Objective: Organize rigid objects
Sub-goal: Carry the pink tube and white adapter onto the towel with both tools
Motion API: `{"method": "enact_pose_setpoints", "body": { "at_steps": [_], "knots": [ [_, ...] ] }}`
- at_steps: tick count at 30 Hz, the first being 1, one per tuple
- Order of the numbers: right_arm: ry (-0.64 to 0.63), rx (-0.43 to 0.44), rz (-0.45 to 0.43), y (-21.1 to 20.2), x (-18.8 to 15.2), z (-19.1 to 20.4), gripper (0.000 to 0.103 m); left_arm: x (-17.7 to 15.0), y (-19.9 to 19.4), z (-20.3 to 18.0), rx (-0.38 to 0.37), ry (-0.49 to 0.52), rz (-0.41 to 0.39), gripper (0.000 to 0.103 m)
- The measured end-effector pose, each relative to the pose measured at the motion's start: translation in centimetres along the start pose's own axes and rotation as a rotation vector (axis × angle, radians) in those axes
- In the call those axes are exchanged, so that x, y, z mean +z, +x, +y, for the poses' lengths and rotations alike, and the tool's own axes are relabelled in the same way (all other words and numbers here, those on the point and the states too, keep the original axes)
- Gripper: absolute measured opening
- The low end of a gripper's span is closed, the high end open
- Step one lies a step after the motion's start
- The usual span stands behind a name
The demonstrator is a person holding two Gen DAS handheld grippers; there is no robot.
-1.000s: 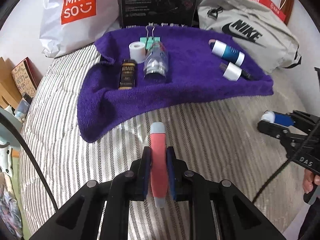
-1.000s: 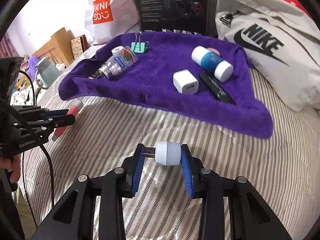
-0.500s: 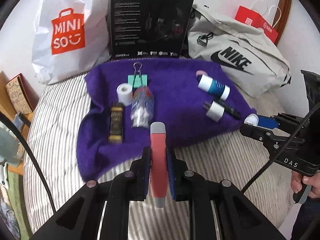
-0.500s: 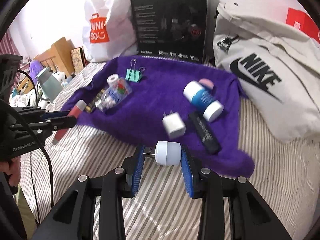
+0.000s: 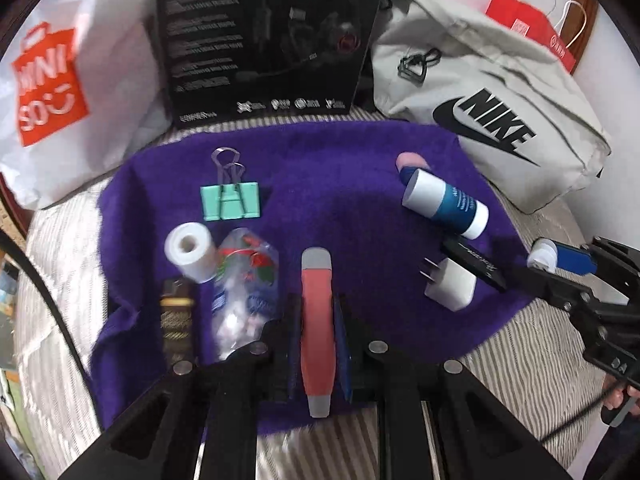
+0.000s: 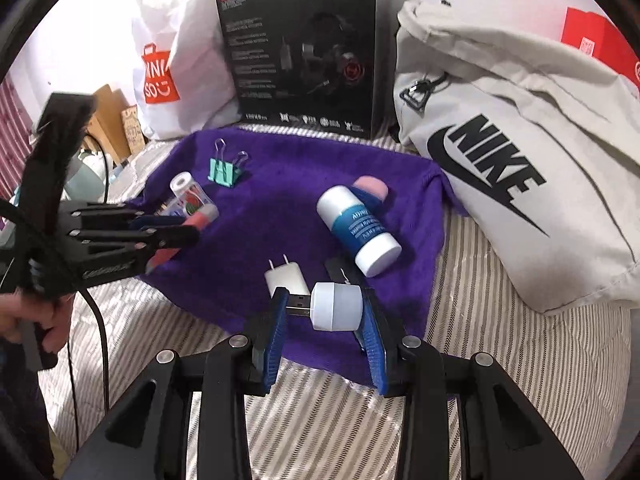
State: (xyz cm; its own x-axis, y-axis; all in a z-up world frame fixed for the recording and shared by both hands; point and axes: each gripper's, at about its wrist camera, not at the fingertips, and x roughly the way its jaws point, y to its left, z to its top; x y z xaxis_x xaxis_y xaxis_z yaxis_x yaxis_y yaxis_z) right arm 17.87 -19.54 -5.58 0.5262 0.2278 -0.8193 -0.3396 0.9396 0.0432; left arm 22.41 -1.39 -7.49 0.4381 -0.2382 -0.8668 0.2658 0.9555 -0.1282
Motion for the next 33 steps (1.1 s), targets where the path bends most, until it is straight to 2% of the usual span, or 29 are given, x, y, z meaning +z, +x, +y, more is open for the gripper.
{"method": "enact_pose_setpoints", "body": {
  "at_steps": [6, 14, 16, 21, 28, 32, 33],
  "knots": [
    [0.017, 0.01, 0.024, 1.2, -0.6, -0.9, 0.036, 0.1, 2.6, -0.6, 0.035, 0.018, 0.037, 0.016],
    [0.019, 0.021, 0.007, 1.2, -0.3, -0.9, 0.036, 0.1, 2.7, -0.8, 0.049, 0.038, 0.033, 0.016],
    [0.016, 0.021, 0.005, 1.0, -0.1, -0.8, 0.036, 0.0, 2.6, -0.7, 0.048, 0.037, 0.037, 0.017],
    [0.012, 0.012, -0.003, 0.5, 0.3, -0.9, 0.036, -0.6, 2.1, -0.6, 0.021, 0.021, 0.044, 0.026],
    [0.01, -0.004, -0.007, 0.0, 0.7, -0.9, 0.036, -1.5, -0.6, -0.3, 0.021, -0.003, 0.023, 0.027],
    [-0.002, -0.006, 0.001, 0.8, 1.7, -0.3, 0.036, -2.4, -3.2, 0.4, 0.05, -0.018, -0.03, 0.058],
    [-0.008, 0.002, 0.005, 1.3, 2.1, 0.0, 0.036, -2.7, -3.9, 0.6, 0.055, -0.023, -0.049, 0.059]
  ]
}}
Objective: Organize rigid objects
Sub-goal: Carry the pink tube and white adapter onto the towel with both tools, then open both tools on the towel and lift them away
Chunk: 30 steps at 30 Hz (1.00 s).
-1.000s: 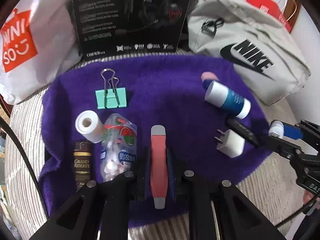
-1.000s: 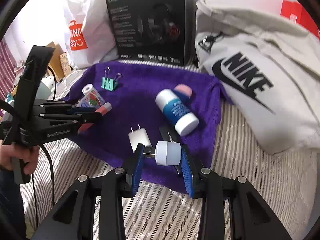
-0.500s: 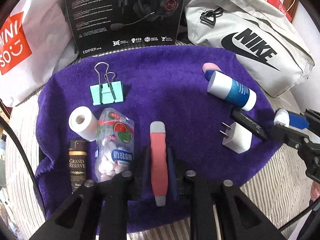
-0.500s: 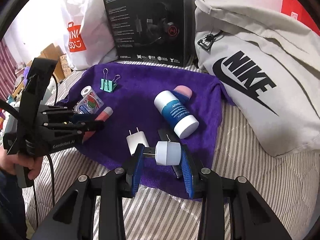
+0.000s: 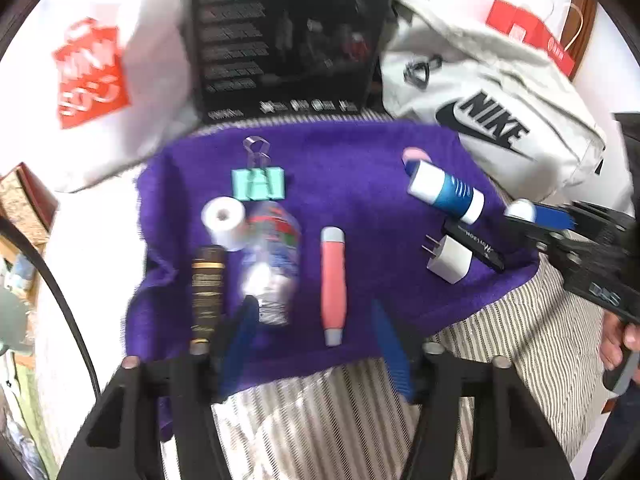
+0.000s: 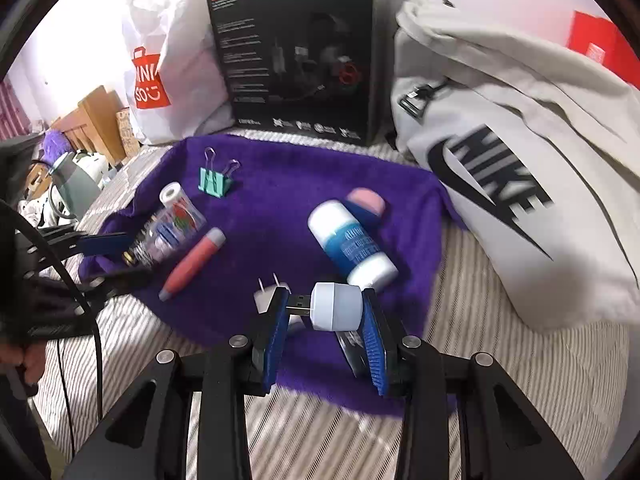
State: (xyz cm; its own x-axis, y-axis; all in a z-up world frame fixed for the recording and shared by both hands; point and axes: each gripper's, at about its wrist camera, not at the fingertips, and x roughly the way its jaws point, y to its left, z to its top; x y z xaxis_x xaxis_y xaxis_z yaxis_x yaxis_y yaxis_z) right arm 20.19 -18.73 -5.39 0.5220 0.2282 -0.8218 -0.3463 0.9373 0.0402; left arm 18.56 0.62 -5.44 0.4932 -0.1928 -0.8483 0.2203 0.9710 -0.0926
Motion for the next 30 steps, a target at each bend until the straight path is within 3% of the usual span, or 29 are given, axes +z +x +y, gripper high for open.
{"method": "enact_pose_setpoints", "body": {
  "at_steps": [7, 17, 30],
  "knots": [
    [-0.03, 0.019, 0.03, 3.3, 2.4, 1.9, 0.036, -1.3, -1.7, 1.9, 0.015, -0.041, -0.015, 0.066],
    [-0.04, 0.012, 0.117, 8.3, 3.7, 3.0, 0.036, -2.3, -1.5, 3.1, 0.001, -0.063, -0.013, 0.068],
    [-0.063, -0.024, 0.127, 9.8, 3.7, 3.7, 0.036, -3.0, -1.6, 5.0, -0.037, -0.099, -0.016, 0.068]
  ]
}}
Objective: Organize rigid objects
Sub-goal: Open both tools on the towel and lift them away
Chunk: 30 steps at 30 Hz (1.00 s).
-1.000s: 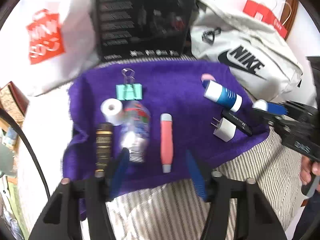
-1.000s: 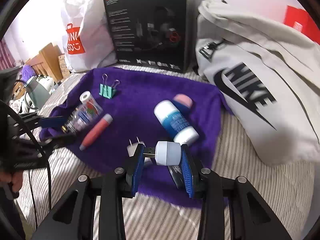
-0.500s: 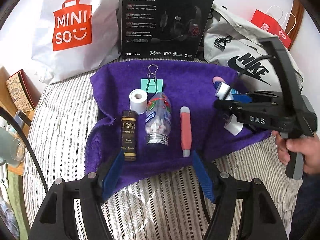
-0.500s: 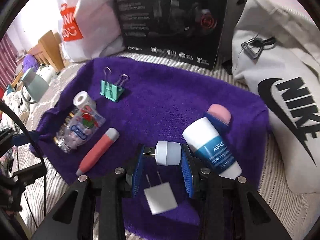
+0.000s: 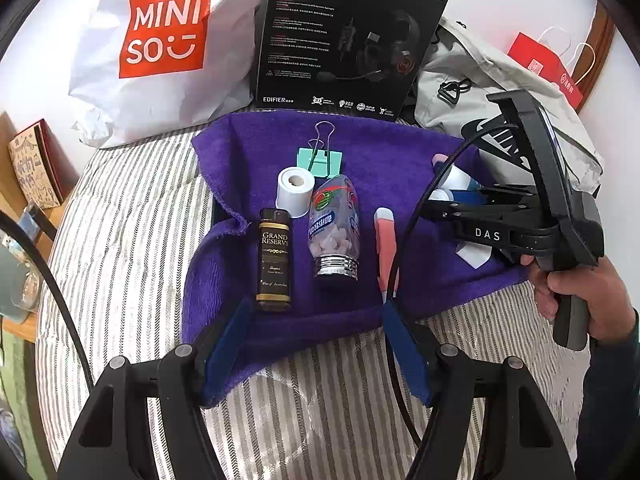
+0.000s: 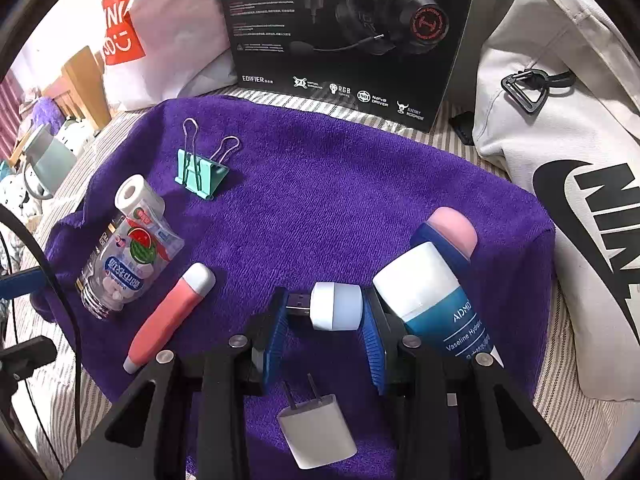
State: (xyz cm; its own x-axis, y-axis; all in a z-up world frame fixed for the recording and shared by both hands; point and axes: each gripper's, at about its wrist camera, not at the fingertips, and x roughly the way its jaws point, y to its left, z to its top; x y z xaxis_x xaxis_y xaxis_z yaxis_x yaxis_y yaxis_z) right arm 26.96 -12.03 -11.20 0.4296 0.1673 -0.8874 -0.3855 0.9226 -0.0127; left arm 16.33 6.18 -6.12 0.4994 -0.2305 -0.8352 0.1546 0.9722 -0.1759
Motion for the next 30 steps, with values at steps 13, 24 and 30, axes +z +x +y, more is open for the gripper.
{"method": "enact_pose_setpoints", "body": {
  "at_steps": [13, 24, 30],
  "knots": [
    [0.044, 0.028, -0.017, -4.5, -2.6, -0.5, 0.066, -1.3, -2.1, -1.1, -0.021, -0.014, -0.015, 0.075],
    [0.187, 0.003, -0.159, -14.5, -10.2, -1.0, 0.103, -4.4, -6.0, -4.4, 0.026, -0.025, -0.055, 0.099],
    [0.264, -0.055, -0.138, -16.3, -13.7, -1.4, 0.103, -5.9, -6.6, -6.1, 0.063, -0.067, -0.024, 0.1]
  ]
}}
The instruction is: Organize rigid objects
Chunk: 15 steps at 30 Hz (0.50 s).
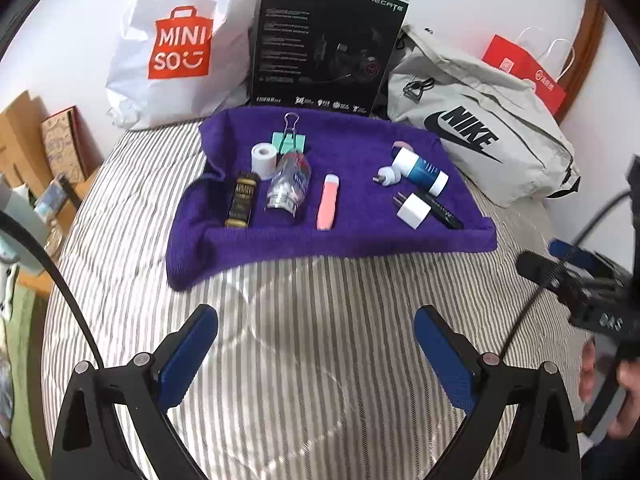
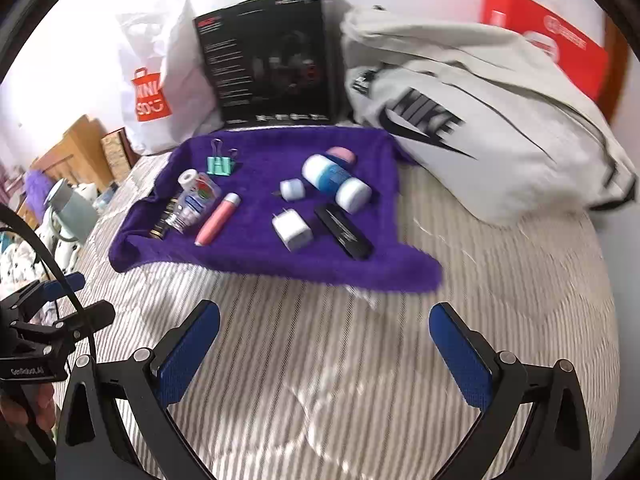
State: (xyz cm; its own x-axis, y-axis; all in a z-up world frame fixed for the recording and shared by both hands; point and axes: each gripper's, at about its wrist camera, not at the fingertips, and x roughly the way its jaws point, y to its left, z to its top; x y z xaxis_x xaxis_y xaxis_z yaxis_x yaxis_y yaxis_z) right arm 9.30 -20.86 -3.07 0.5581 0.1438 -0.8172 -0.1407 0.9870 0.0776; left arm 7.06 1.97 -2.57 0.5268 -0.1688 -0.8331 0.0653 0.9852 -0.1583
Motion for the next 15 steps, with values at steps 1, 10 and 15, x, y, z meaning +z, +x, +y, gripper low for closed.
{"method": "enact_pose_setpoints", "body": {
  "at_steps": [1, 10, 15],
  "knots": [
    [0.012, -0.002, -0.002, -0.4, -0.4, -0.2, 0.103, -0.1, -0.1, -0.2, 0.012, -0.008, 0.003, 0.1],
    [0.09, -0.025, -0.005, -3.0, -3.3, -1.6, 0.103, -1.3, -1.3, -1.6, 0.124, 0.023, 0.007, 0.1],
    [0.094, -0.005, -0.017, -3.9, -3.7, -1.4, 0.103, -1.2, -2.7, -2.3, 0.115, 0.031, -0.022, 0.1]
  ]
}}
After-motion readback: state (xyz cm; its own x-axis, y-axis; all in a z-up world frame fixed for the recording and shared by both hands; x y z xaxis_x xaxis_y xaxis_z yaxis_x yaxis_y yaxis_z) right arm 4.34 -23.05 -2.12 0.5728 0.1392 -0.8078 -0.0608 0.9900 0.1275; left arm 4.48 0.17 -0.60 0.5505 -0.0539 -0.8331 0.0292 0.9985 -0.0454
